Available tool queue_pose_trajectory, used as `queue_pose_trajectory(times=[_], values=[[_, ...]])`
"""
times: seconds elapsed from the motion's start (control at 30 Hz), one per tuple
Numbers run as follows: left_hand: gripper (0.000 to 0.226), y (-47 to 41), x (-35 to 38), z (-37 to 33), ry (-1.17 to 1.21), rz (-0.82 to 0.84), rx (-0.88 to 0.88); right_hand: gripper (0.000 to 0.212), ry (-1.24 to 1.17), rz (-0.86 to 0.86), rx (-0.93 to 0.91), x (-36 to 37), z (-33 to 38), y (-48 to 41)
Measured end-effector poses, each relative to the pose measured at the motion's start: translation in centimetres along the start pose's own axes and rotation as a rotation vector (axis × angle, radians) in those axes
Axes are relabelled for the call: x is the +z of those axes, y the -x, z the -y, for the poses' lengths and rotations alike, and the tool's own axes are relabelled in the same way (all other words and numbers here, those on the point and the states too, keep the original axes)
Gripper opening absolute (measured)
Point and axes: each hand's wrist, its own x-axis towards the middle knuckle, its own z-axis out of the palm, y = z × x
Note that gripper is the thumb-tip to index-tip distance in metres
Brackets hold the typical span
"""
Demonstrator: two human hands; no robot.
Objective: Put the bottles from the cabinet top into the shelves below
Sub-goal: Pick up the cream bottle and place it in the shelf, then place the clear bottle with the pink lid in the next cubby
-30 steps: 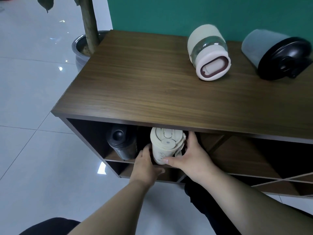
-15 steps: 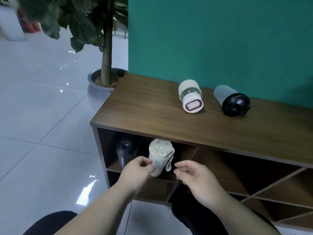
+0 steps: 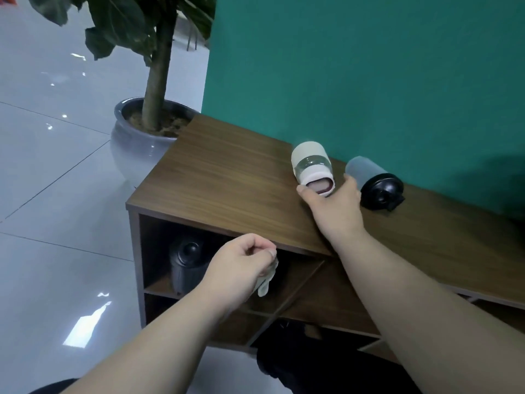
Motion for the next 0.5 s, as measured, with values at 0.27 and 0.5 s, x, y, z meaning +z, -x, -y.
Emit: queue_pose_trajectory(times=[0.27, 0.5], values=[[0.018, -1.0, 1.1, 1.3, -0.096, 0.196, 0.006, 0.096, 0.066, -0.087, 0.091, 2.5, 0.7, -4.2], [0.010, -1.0, 2.4, 2.1, -0.090, 0.223, -0.018, 0.077, -0.243, -0.166, -0.112, -3.4, -2.4, 0.0]])
